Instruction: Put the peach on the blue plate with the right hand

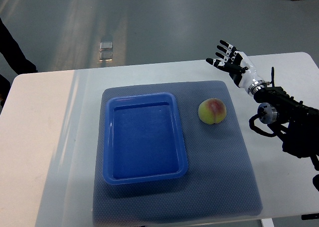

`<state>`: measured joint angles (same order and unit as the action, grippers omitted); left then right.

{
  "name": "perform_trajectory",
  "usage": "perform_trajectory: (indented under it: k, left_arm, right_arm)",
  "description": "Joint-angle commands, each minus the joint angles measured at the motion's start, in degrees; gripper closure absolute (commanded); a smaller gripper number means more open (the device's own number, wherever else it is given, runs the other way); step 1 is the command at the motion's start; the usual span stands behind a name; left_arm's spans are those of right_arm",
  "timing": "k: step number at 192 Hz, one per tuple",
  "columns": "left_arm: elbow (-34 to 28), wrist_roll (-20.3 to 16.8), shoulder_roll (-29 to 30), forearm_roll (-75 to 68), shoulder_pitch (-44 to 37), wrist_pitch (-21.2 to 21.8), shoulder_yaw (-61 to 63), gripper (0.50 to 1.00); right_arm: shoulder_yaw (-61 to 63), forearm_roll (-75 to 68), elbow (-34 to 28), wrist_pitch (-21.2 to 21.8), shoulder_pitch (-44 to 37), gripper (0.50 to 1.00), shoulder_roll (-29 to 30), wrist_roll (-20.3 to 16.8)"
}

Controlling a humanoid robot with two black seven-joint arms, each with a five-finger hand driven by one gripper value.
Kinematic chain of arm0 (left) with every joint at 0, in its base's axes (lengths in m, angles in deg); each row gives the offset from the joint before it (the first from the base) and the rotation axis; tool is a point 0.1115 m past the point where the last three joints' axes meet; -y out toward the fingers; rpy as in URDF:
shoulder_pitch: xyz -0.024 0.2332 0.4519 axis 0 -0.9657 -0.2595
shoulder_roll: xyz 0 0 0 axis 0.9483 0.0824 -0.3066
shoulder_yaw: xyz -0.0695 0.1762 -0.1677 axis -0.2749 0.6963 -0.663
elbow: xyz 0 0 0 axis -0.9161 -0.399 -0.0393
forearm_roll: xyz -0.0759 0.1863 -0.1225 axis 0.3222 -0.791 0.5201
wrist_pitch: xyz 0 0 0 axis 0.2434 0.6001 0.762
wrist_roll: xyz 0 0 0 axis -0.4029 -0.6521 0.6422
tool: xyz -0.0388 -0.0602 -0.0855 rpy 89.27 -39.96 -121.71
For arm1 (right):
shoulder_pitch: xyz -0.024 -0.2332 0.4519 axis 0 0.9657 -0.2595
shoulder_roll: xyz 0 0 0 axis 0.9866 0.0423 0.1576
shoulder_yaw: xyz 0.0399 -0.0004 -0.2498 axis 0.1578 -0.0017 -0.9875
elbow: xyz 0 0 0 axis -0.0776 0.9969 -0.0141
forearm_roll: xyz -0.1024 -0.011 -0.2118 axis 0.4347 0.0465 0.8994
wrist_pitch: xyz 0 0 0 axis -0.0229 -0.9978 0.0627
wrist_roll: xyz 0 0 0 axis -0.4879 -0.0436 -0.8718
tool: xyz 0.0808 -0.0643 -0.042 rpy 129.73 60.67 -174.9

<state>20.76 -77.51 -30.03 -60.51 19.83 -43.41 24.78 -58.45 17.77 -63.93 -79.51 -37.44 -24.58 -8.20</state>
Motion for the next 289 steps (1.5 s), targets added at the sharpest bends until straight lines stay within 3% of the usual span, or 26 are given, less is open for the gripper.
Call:
perform_trajectory:
  k: [1,47,114,144,172,229,289]
  left_arm:
    - [0.0,0.0,0.0,0.0,0.0,0.0,0.0,0.500]
    - [0.0,0.0,0.0,0.0,0.0,0.0,0.0,0.500]
    - [0.0,0.0,0.0,0.0,0.0,0.0,0.0,0.500]
    - [-0.2,0.0,0.0,0.0,0.0,0.0,0.0,0.500]
    - [-0.2,0.0,0.0,0.0,0.0,0.0,0.0,0.500]
    - [-0.2,0.0,0.0,0.0,0.1,0.0,0.0,0.500]
    - [-0.2,0.0,0.0,0.0,0.2,0.0,0.0,0.500]
  right_arm:
    - [0.1,2.7,0.0,0.8,-0.1,0.570,0.0,0.0]
    - [0.1,6.5,-0.1,3.0,-0.5,0.570,-1.2,0.0]
    - [-0.1,28.8,-2.0,9.7,-3.4,0.572,-4.0,0.8]
    - [-2.5,41.4,-7.1,15.8,-6.8,0.572,-9.4,1.9]
    - [-8.3,45.6,-11.6,18.4,-9.1,0.572,-12.8,2.6]
    - [-17.2,55.9,-14.6,18.6,-11.1,0.572,-16.9,6.2]
    - [-17.6,60.8,-14.3,16.7,-10.6,0.576,-16.4,6.2]
